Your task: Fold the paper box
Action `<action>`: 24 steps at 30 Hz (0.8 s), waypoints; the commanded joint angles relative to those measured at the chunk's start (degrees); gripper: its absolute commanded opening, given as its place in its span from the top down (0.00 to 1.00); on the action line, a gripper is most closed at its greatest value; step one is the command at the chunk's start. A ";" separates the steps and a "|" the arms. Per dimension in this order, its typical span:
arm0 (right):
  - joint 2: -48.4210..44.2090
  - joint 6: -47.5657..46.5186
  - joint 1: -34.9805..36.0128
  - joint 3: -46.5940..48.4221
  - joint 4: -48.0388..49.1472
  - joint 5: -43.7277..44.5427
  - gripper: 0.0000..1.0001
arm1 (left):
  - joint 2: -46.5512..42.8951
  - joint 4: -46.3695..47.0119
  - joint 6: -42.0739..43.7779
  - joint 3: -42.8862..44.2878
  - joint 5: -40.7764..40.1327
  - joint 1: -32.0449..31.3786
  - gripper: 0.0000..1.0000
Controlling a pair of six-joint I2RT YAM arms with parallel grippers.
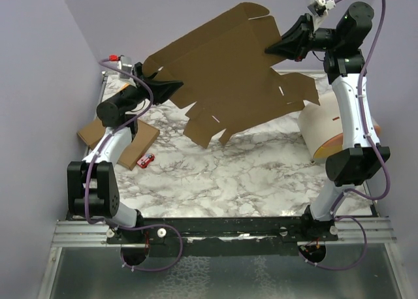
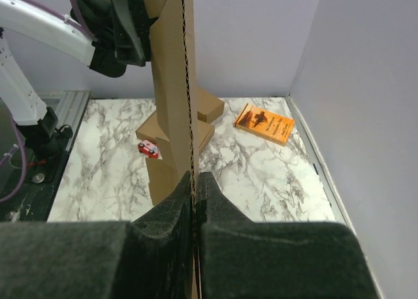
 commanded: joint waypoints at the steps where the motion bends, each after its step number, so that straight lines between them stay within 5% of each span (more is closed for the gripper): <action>1: 0.02 0.74 -0.15 -0.49 1.41 0.29 0.99 | 1.36 0.07 0.47 2.94 -0.36 -0.93 0.67; 6: 0.10 0.66 -0.15 -0.58 1.37 0.27 0.99 | 2.59 1.07 -0.40 4.34 1.05 -1.45 0.97; 11: 0.35 0.13 -0.15 -0.44 0.51 0.69 0.96 | 3.18 2.24 -0.80 5.21 2.67 -1.20 1.00; 13: 0.55 -0.96 -0.15 0.07 -1.20 1.19 0.78 | 3.39 2.76 -1.48 5.72 2.57 0.00 1.00; 16: 0.46 -5.90 -0.35 1.73 -6.85 3.59 0.37 | 4.45 7.69 -6.68 6.47 0.89 4.18 1.00; 18: 0.35 -8.19 -1.29 3.05 -9.56 5.27 0.22 | 5.97 13.62 -13.06 7.42 -0.41 8.11 1.00; 24: -1.96 -8.60 -9.88 0.31 -9.51 10.56 0.14 | 7.48 20.07 -23.00 10.07 -4.01 16.90 1.00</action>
